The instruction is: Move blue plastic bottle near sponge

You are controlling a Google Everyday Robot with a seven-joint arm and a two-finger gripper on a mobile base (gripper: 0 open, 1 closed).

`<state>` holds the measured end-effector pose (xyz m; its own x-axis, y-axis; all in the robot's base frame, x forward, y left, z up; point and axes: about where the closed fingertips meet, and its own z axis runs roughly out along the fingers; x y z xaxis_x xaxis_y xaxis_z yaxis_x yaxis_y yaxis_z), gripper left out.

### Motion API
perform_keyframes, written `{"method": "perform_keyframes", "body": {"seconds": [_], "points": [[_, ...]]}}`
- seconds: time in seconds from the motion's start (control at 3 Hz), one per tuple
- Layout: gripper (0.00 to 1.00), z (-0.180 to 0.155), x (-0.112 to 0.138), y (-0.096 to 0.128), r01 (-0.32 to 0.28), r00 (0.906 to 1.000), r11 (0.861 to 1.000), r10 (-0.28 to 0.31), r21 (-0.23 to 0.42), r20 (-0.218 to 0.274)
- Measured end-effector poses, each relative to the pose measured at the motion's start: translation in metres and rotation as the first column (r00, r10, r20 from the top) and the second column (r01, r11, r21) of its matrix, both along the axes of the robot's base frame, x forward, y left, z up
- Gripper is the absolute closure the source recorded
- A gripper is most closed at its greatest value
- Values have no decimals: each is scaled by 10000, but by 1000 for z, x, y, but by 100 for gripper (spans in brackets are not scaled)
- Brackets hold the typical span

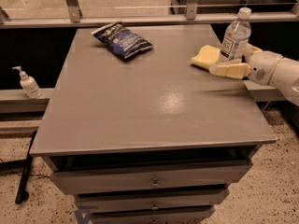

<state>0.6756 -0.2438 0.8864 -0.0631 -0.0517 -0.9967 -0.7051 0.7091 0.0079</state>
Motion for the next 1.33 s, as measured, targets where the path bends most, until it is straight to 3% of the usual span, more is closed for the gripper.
{"method": "perform_keyframes", "body": {"seconds": [0.33, 0.67, 1.0, 1.33], "points": [[0, 12, -26, -11, 27, 10000, 9999, -26, -165, 77], [0, 43, -75, -48, 524, 9980, 9962, -497, -693, 393], [0, 91, -159, -85, 1095, 9924, 9885, -1027, -1042, 683], [0, 97, -222, -89, 1090, 9936, 9923, -1069, -590, 376]]}}
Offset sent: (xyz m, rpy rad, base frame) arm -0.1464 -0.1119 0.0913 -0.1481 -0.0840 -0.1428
